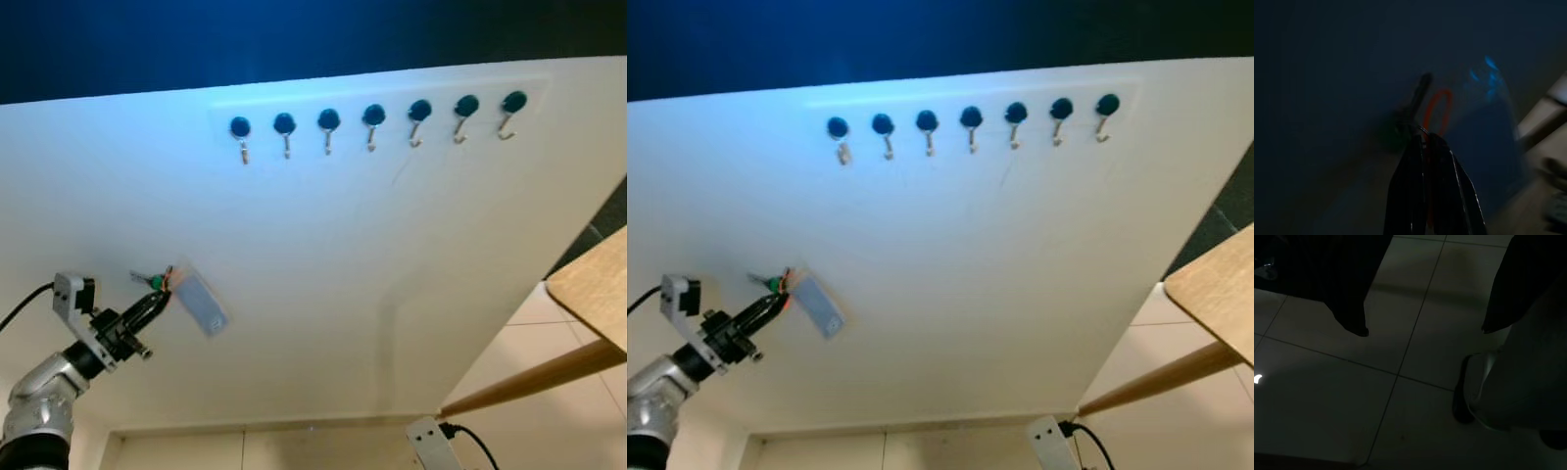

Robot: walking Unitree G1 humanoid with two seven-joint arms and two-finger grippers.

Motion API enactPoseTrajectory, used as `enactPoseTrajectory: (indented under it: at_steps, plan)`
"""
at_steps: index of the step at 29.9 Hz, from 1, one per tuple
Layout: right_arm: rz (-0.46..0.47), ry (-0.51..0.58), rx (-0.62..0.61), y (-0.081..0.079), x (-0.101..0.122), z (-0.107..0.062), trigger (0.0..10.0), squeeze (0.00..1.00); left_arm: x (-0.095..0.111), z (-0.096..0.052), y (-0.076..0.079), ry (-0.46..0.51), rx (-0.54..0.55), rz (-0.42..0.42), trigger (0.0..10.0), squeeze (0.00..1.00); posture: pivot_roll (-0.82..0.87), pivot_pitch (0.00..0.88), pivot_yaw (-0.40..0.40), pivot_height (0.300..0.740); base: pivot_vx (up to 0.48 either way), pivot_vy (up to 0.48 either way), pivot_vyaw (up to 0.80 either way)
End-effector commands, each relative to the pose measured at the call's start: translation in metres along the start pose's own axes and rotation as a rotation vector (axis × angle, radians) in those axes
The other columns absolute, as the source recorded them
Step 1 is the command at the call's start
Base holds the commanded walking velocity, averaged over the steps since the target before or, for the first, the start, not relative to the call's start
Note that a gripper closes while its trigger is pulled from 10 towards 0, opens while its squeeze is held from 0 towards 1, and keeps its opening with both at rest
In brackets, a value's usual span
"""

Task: Hang keys on a hook

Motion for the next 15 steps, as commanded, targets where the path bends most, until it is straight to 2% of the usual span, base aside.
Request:
enactPoseTrajectory:
  at_steps: [1,2,5,6,7,9,15]
  plan:
    - [-0.014,-0.029,0.054,-0.015,-0.008,-0.001,10.0,0.0,0.016,0.002,0.006,0.063,-0.106,0.006,10.0,0.0,-0.08,0.074,0.075,0.74,0.0,0.0,0.0]
    - [-0.014,-0.029,0.054,-0.015,-0.008,-0.001,10.0,0.0,0.016,0.002,0.006,0.063,-0.106,0.006,10.0,0.0,-0.08,0.074,0.075,0.74,0.0,0.0,0.0]
    - [-0.019,-0.03,0.055,-0.014,-0.008,-0.001,10.0,0.0,0.042,0.005,0.017,0.128,-0.26,0.03,10.0,0.0,-0.08,0.074,0.075,0.74,0.0,0.0,0.0]
    - [-0.019,-0.03,0.055,-0.014,-0.008,-0.001,10.0,0.0,0.042,0.005,0.017,0.128,-0.26,0.03,10.0,0.0,-0.08,0.074,0.075,0.74,0.0,0.0,0.0]
    - [-0.022,-0.03,0.055,-0.014,-0.007,-0.001,10.0,0.0,0.063,0.007,0.03,0.148,-0.378,0.069,10.0,0.0,-0.08,0.073,0.075,0.74,0.0,0.0,0.0]
    - [-0.024,-0.03,0.054,-0.014,-0.007,-0.001,10.0,0.0,0.068,0.007,0.033,0.151,-0.408,0.081,10.0,0.0,-0.08,0.073,0.075,0.74,0.0,0.0,0.0]
    - [-0.032,-0.028,0.055,-0.015,-0.007,-0.001,10.0,0.0,0.095,0.014,0.047,0.144,-0.506,0.183,10.0,0.0,-0.08,0.073,0.074,0.74,0.0,0.0,0.0]
Point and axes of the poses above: a point about 5 cm out from each wrist's last joint towards the gripper, its own z axis pointing out of the wrist towards the gripper, its own x axis along the axis of the wrist's last joint, y = z × x, the point moved 1 cm from there along z, pointing out of the wrist towards the gripper, and after that the axes turned 15 degrees about z, right-handed, at the moved point
